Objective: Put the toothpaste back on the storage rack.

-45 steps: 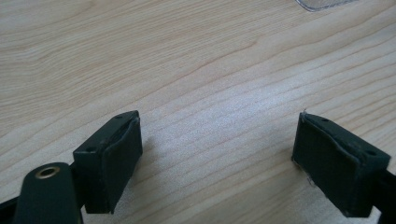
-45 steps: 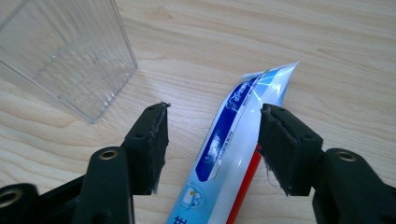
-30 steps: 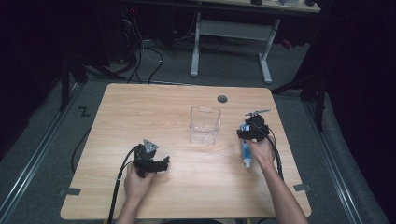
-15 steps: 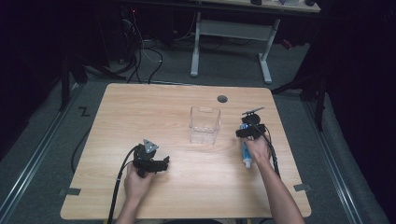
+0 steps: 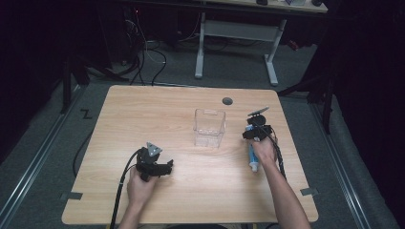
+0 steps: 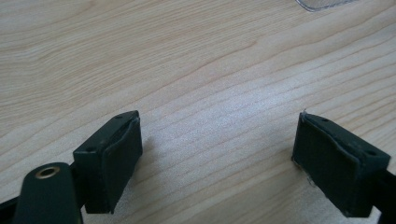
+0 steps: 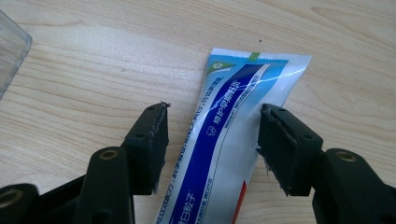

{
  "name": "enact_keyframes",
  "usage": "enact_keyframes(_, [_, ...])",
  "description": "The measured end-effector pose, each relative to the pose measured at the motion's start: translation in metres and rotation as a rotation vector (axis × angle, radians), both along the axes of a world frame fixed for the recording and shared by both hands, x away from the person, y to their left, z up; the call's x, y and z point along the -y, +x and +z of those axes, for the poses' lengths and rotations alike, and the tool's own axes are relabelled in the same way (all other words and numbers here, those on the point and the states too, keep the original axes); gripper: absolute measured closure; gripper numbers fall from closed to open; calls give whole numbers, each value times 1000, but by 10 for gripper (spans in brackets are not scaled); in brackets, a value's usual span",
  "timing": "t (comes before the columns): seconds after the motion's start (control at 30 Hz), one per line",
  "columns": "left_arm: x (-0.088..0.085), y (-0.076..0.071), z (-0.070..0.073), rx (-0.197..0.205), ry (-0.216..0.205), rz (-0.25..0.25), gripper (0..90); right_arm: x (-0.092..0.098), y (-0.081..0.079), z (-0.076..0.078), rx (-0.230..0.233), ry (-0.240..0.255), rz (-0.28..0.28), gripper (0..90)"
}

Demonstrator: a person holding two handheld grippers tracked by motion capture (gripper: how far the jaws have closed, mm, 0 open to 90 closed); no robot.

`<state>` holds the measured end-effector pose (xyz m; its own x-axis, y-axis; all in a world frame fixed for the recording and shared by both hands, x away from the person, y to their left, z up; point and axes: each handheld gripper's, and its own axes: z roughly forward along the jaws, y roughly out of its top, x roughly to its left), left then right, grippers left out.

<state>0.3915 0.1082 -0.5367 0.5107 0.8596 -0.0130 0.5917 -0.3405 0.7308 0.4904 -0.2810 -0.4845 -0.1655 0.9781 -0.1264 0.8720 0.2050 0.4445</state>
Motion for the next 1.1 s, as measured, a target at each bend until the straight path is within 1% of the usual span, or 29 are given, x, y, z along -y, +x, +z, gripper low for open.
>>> enact_keyframes(0.17, [0,0,0,0,0,0,161,5,1,-2,-15,-2,-21,436])
enact_keyframes(0.27, [0,0,0,0,0,0,161,8,2,-3,-24,10,-26,466])
enact_keyframes(0.4, [0,0,0,0,1,0,161,10,4,-6,-36,21,-19,507])
enact_keyframes(0.5, [0,0,0,0,0,0,161,11,5,-8,-60,25,-20,531])
enact_keyframes(0.63, [0,0,0,0,0,0,161,12,7,-12,-80,61,-20,537])
enact_keyframes(0.7, [0,0,0,0,0,0,161,13,7,-13,-79,67,-19,543])
enact_keyframes(0.77, [0,0,0,0,0,0,161,14,7,-13,-83,76,-14,566])
enact_keyframes(0.83, [0,0,0,0,0,0,161,15,7,-13,-81,98,-10,595])
enact_keyframes(1.03, [0,0,0,0,0,0,161,16,8,-12,-100,93,11,624])
enact_keyframes(1.1, [0,0,0,0,0,0,161,15,8,-11,-97,85,17,641])
